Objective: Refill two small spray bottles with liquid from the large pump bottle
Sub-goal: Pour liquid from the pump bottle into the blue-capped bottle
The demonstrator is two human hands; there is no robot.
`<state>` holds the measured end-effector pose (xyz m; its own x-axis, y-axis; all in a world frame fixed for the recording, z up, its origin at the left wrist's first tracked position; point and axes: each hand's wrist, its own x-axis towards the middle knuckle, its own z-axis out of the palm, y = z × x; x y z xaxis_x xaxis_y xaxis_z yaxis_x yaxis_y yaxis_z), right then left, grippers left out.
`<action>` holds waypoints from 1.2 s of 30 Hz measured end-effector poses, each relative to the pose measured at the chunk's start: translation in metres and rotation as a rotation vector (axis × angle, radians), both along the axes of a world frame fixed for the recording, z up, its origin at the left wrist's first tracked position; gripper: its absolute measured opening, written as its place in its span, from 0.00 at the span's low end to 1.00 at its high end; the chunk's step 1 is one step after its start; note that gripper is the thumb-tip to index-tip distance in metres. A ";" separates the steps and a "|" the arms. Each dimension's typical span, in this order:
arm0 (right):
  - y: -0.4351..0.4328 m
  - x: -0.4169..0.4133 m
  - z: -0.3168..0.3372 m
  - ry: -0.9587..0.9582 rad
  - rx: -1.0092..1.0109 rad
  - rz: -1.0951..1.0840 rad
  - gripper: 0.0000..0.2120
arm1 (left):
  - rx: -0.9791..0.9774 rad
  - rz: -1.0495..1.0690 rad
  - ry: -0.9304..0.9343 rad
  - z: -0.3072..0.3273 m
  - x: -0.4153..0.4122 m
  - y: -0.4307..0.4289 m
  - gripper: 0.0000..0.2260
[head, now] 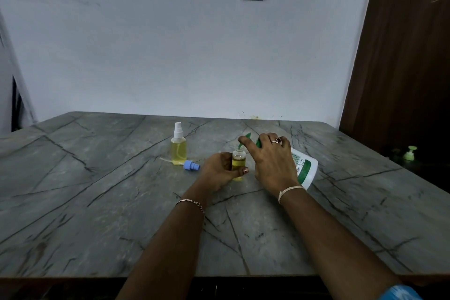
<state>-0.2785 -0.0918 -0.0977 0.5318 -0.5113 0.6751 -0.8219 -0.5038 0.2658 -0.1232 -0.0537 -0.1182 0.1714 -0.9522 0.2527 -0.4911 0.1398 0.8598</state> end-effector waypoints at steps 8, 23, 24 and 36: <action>0.000 0.002 0.002 -0.022 0.005 0.014 0.34 | -0.018 0.028 -0.015 0.003 -0.005 0.003 0.18; -0.001 0.002 0.001 -0.017 -0.005 0.004 0.39 | -0.032 0.057 -0.097 0.003 -0.006 0.002 0.20; -0.001 0.002 0.001 -0.022 -0.007 0.006 0.38 | -0.037 0.058 -0.101 0.003 -0.007 0.002 0.20; 0.000 -0.003 -0.001 -0.007 -0.025 0.006 0.40 | -0.017 0.077 -0.097 0.000 -0.005 -0.002 0.23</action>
